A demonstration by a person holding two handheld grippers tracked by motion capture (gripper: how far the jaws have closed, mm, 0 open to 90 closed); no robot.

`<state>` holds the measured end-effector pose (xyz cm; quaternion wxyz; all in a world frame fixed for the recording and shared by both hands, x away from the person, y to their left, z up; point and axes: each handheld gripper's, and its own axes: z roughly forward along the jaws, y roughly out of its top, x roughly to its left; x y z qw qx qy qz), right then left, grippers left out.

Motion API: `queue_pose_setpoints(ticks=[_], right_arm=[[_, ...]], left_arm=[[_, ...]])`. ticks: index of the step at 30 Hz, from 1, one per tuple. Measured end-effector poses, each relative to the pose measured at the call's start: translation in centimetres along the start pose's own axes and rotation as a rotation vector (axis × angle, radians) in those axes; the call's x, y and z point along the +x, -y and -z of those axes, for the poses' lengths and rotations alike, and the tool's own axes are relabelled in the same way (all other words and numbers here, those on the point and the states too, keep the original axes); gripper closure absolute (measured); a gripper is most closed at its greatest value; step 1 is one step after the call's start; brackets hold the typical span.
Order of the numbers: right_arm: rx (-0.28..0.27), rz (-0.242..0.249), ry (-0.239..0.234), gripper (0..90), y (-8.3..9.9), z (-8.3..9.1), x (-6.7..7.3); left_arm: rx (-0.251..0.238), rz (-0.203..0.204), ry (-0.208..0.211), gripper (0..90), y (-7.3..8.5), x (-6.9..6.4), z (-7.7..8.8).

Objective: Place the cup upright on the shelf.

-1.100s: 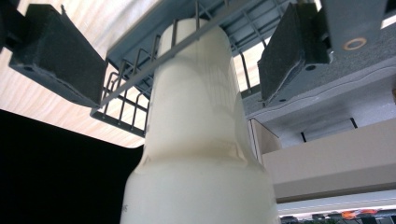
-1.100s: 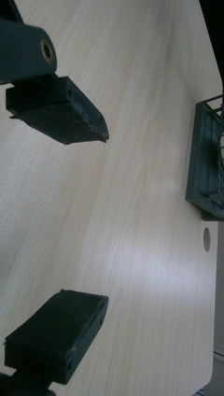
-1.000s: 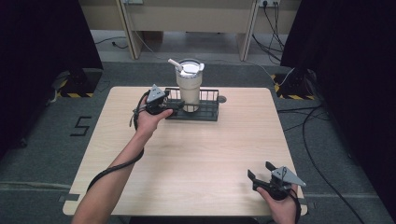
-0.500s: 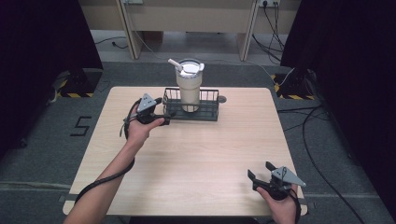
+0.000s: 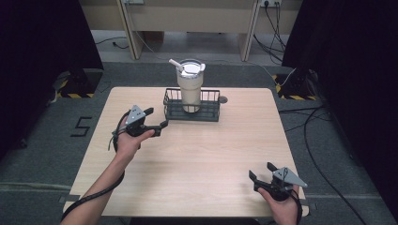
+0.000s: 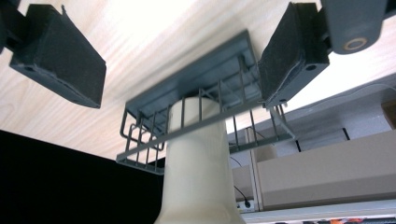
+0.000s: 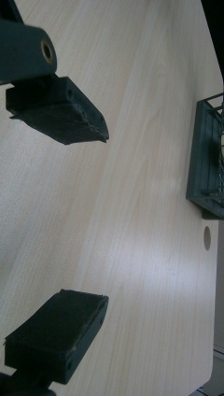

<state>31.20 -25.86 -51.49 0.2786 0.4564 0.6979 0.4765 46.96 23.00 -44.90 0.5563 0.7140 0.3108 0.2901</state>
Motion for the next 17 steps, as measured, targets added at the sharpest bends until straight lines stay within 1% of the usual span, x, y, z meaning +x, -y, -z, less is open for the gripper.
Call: queue_pose_setpoints(ticks=[2,8,9,10,12,15,17], right_arm=[[-0.001,0.000,0.001,17.9,0.0,0.0,0.0],[0.001,-0.001,0.001,18.0,0.0,0.0,0.0],[0.002,0.000,0.001,18.0,0.0,0.0,0.0],[0.002,-0.001,0.002,17.9,0.0,0.0,0.0],[0.001,-0.001,0.002,18.0,0.0,0.0,0.0],[0.004,-0.009,0.000,18.0,0.0,0.0,0.0],[0.004,-0.009,0.001,18.0,0.0,0.0,0.0]], left_arm=[[0.009,0.028,0.004,14.3,0.6,-0.3,0.7],[0.026,0.050,0.011,14.4,2.3,-1.0,3.1],[0.026,0.068,0.011,14.4,2.7,-1.2,3.6],[0.015,0.071,0.005,14.4,3.1,-1.4,4.1],[0.007,0.073,0.009,14.3,3.9,-1.8,4.8],[0.000,0.102,0.009,14.4,5.2,-2.4,5.6],[0.009,0.107,0.015,14.4,5.7,-2.7,5.7]])
